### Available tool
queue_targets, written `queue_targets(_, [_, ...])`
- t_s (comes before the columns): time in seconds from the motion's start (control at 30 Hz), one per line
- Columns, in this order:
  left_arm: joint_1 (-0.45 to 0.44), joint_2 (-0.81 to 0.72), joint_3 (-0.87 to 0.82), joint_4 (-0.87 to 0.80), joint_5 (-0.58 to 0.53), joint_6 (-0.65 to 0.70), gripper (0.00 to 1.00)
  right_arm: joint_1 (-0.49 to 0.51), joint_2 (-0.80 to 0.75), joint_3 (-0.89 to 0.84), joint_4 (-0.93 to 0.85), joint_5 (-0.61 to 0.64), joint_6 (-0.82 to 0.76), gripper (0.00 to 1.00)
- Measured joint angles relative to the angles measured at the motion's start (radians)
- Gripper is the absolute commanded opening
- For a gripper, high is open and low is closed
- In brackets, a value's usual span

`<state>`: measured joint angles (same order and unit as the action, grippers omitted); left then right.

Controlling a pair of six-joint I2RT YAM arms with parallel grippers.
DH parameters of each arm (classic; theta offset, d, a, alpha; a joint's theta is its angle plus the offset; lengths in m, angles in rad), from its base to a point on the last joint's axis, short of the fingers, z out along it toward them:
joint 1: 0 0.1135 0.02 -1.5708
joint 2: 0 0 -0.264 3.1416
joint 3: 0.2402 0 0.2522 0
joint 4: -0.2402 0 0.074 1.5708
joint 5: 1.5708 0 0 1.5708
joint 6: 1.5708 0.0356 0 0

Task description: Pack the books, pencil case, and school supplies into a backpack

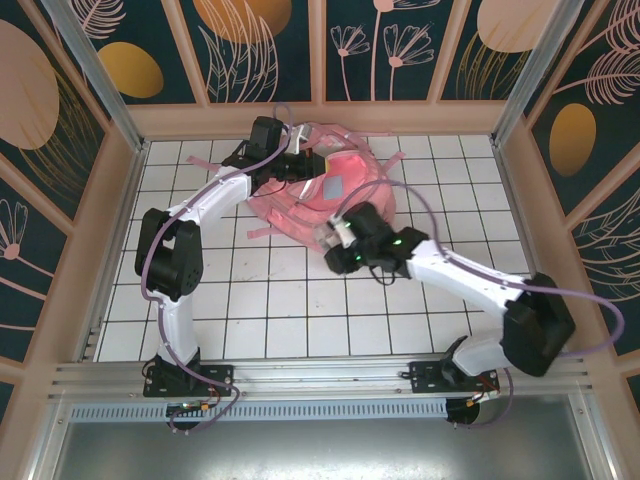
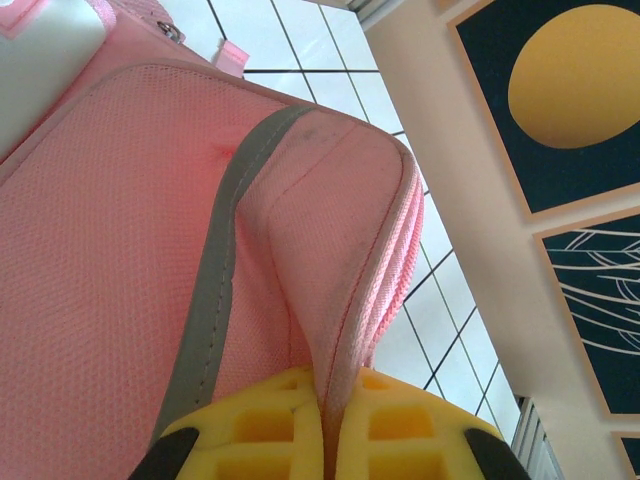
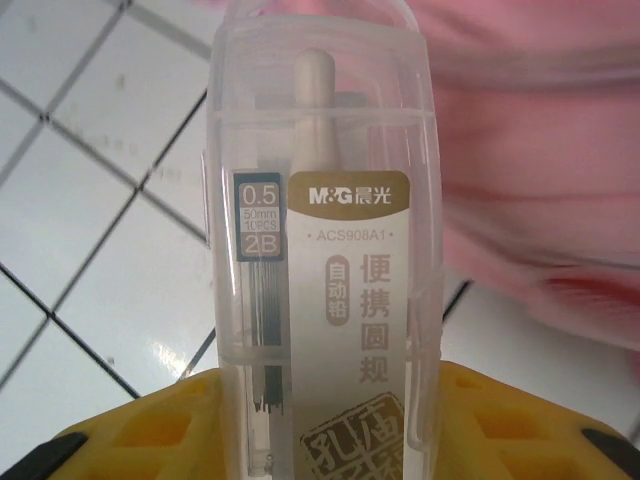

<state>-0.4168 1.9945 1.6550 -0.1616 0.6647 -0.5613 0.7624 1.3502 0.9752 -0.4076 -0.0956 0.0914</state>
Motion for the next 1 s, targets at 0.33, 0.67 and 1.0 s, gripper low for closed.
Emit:
queue_targets(0.33, [0.0, 0.0, 0.0, 0.0, 0.001, -0.011, 0.0, -0.253, 0.043, 0.047, 0.008, -0.044, -0.035, 0.43])
queue_targets(0.67, [0.0, -0.005, -0.026, 0.035, 0.012, -0.043, 0.0, -0.313, 0.386, 0.412, -0.027, -0.066, -0.079, 0.45])
queue_targets(1.0, [0.017, -0.023, -0.059, 0.076, 0.002, -0.071, 0.0, -0.336, 0.622, 0.693, -0.055, -0.301, 0.104, 0.69])
